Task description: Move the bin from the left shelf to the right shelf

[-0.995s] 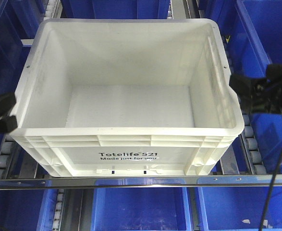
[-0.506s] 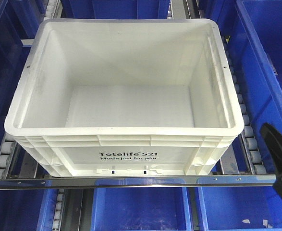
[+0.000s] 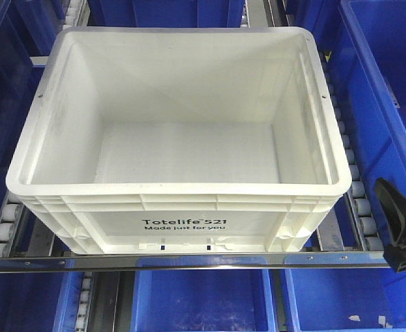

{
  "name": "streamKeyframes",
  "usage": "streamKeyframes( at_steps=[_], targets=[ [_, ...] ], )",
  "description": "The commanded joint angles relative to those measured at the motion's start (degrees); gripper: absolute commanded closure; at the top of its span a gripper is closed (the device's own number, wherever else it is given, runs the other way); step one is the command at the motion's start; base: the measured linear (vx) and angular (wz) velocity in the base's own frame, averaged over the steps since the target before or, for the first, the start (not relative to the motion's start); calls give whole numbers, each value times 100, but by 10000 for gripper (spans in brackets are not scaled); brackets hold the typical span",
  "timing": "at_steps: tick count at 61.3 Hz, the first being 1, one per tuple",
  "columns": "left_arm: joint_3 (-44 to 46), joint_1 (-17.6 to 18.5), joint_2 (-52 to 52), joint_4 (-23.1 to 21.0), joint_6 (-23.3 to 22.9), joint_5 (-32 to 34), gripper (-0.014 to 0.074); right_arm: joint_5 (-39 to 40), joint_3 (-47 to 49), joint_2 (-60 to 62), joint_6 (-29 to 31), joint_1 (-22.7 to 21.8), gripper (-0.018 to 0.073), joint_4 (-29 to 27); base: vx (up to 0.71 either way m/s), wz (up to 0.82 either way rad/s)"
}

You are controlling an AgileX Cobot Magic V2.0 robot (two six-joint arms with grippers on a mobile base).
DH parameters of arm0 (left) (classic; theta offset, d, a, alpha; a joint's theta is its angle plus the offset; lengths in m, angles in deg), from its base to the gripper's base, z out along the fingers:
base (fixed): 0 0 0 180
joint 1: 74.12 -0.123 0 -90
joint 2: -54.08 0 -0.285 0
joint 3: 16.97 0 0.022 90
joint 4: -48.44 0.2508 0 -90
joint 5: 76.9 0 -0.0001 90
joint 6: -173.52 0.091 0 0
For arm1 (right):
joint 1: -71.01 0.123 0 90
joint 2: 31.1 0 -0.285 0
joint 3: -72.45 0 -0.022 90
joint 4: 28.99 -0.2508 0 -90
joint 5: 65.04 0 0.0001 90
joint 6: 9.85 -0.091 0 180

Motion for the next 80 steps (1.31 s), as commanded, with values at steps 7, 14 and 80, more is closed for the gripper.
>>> streamKeyframes(
  at_steps=[7, 14, 80],
  targets=[
    [148, 35, -56, -18, 2, 435, 285, 277, 161, -78, 67, -6, -6, -155, 0, 0],
    [148, 35, -56, -18, 2, 425, 285, 277, 161, -78, 67, -6, -6, -199, 0, 0],
    [148, 35, -56, -19, 2, 434, 605, 62, 161, -78, -17, -6, 566, -1106, 0, 0]
  ],
)
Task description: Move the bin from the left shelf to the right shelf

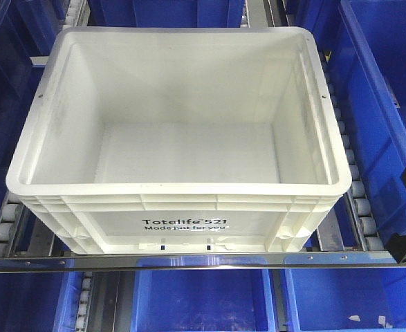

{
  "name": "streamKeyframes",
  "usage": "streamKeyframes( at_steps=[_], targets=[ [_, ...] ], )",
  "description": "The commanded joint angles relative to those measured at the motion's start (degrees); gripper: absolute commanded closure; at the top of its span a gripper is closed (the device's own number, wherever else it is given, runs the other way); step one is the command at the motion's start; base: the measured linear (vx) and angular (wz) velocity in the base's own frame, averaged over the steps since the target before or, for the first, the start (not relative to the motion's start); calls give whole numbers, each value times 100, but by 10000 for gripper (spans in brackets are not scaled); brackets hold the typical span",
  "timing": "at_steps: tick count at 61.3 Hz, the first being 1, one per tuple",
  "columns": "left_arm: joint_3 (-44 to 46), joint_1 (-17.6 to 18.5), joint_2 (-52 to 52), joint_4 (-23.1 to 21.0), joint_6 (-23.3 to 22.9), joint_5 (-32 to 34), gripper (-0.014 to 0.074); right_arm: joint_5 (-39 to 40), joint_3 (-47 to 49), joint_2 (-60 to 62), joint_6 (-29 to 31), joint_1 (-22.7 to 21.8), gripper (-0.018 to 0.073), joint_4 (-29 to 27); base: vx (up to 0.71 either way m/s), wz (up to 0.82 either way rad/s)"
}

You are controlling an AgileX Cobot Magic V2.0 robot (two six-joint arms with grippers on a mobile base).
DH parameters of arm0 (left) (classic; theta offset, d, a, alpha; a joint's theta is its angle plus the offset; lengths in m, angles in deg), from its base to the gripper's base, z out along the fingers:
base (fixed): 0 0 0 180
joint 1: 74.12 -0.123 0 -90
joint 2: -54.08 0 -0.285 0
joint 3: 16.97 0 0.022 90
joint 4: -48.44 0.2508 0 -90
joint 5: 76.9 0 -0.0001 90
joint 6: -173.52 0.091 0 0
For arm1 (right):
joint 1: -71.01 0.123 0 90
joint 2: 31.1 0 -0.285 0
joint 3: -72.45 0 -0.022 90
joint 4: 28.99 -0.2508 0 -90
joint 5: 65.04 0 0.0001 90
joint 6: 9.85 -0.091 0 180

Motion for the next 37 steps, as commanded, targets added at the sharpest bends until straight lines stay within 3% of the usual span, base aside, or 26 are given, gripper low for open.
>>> streamKeyframes(
  at_steps=[1, 28, 37],
  targets=[
    [148, 35, -56, -19, -9, 452, 605, 96, 161, -66, 11, -6, 566, -81, 0, 0],
    [148, 35, -56, -1, -2, 458, 605, 96, 161, -66, 11, -6, 567, -76, 0, 0],
    [143, 35, -38, 302, 239, 315, 605, 96, 161, -66, 11, -6, 567, -76, 0, 0]
  ],
)
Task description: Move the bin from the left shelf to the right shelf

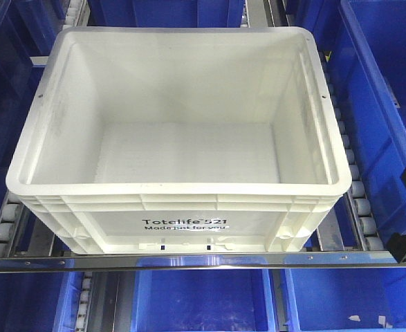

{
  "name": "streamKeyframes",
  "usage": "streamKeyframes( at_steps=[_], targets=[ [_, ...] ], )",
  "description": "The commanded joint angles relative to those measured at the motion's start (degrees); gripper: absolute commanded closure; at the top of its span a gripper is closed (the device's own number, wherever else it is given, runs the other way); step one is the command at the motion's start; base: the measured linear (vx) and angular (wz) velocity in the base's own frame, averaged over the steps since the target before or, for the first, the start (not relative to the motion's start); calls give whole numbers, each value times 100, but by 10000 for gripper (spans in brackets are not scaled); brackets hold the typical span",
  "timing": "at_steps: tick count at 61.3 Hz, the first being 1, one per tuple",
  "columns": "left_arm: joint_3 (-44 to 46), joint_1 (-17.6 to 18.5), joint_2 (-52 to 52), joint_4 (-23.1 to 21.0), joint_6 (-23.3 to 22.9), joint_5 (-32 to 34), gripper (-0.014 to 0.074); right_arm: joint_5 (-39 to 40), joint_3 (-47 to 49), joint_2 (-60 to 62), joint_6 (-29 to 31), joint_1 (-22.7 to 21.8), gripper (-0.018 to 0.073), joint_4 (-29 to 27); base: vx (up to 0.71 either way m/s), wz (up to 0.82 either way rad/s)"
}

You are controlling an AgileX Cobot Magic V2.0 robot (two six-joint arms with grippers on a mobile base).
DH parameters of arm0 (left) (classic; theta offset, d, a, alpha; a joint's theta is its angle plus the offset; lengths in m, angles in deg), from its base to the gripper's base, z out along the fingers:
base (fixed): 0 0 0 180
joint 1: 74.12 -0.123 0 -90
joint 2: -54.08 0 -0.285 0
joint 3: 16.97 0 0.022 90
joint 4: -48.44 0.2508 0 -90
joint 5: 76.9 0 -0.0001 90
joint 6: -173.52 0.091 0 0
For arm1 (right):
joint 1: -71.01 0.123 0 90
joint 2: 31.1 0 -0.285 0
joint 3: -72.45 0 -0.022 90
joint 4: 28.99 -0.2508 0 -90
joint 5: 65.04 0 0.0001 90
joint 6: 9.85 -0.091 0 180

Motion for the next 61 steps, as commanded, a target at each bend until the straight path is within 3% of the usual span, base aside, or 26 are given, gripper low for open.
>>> streamKeyframes(
  at_steps=[1, 12, 20, 22, 25, 61],
  targets=[
    [143, 35, -38, 121, 132, 306, 605, 100, 161, -66, 20, -6, 567, -55, 0, 0],
    [22, 40, 359, 116, 157, -11, 605, 100, 161, -66, 20, -6, 567, -55, 0, 0],
    [-593, 40, 1241, 102, 152, 29, 605, 100, 161, -66, 20, -6, 567, -55, 0, 0],
    [-1174, 40, 1905, 97, 152, 41, 605, 100, 161, -66, 20, -6, 567, -55, 0, 0],
    [-1155, 40, 2085, 103, 152, -290, 605, 100, 161, -66, 20, -6, 567, -55, 0, 0],
    [-1161, 33, 2057, 103, 162, -296, 605, 100, 161, -66, 20, -6, 567, -55, 0, 0]
  ],
)
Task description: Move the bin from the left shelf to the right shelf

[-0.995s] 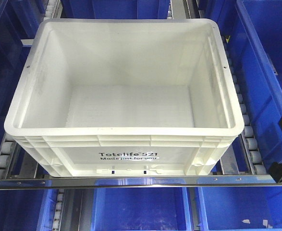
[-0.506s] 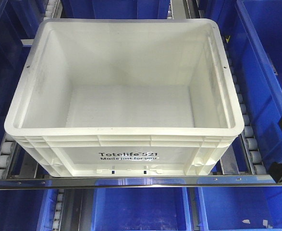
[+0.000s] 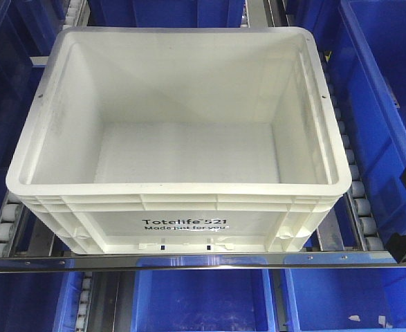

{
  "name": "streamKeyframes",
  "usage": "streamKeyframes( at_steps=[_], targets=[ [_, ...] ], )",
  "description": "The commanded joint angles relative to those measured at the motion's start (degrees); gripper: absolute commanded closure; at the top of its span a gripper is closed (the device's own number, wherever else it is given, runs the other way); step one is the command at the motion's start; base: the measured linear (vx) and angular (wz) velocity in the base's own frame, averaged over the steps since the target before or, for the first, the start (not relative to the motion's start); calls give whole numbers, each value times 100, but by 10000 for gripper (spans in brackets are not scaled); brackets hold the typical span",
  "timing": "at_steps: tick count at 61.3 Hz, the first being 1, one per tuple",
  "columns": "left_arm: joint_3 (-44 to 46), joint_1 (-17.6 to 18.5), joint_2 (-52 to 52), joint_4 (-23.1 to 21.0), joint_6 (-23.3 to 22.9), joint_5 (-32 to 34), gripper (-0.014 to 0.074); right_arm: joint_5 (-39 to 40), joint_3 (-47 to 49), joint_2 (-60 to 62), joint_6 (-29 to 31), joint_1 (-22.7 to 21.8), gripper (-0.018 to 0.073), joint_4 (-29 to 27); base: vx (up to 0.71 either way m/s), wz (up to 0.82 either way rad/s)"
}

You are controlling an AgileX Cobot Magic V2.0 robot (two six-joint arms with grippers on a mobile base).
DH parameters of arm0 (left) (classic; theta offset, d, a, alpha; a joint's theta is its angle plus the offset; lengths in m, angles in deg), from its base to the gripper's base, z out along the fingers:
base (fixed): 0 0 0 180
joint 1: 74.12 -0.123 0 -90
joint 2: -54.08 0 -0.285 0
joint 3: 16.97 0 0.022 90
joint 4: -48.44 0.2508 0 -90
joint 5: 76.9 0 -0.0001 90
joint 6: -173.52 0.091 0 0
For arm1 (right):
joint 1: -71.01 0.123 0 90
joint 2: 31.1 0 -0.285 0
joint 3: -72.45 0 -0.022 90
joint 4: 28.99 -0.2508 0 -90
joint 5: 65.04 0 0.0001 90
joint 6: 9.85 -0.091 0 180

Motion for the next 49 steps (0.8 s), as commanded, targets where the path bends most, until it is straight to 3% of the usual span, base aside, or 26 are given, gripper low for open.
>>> streamKeyframes(
  at_steps=[1, 42, 49],
  targets=[
    [95, 29, 59, -19, -7, 412, 605, 103, 169, -66, 20, -6, 567, -55, 0, 0],
    [95, 29, 59, -19, -7, 412, 605, 231, 169, -66, 144, -6, 567, 34, 0, 0],
    [95, 29, 60, -19, -7, 412, 605, 115, 169, -66, -541, -6, 567, 908, 0, 0]
  ],
)
